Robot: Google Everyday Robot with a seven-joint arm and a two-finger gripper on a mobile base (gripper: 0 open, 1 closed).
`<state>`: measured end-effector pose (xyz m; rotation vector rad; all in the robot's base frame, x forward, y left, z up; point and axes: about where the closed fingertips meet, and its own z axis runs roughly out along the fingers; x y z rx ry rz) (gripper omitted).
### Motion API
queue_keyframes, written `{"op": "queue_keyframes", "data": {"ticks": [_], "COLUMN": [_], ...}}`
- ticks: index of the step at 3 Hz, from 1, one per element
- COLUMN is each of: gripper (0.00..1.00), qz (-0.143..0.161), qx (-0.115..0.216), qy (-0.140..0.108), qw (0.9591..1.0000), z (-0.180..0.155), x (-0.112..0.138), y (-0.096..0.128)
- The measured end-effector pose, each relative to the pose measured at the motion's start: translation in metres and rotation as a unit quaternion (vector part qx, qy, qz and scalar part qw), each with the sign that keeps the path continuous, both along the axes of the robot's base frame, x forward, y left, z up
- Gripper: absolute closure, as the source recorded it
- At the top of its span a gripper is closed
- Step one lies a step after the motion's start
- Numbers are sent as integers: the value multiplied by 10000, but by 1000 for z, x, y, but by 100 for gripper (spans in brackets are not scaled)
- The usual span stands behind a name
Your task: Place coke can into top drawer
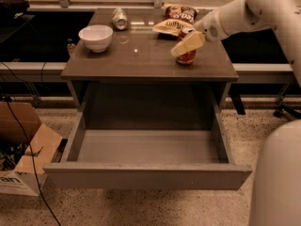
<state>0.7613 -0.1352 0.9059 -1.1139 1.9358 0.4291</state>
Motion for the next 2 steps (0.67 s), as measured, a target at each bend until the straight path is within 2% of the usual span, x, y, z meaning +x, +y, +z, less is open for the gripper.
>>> {"op": "queue_keyframes", "data": {"ticks": [1,2], "gripper": [38,62], "qz": [-13,70], "qx": [92,43], "qy": [96,123], "qw": [9999,9999], "z": [-8,-9], "x": [12,9], "y": [4,9]}}
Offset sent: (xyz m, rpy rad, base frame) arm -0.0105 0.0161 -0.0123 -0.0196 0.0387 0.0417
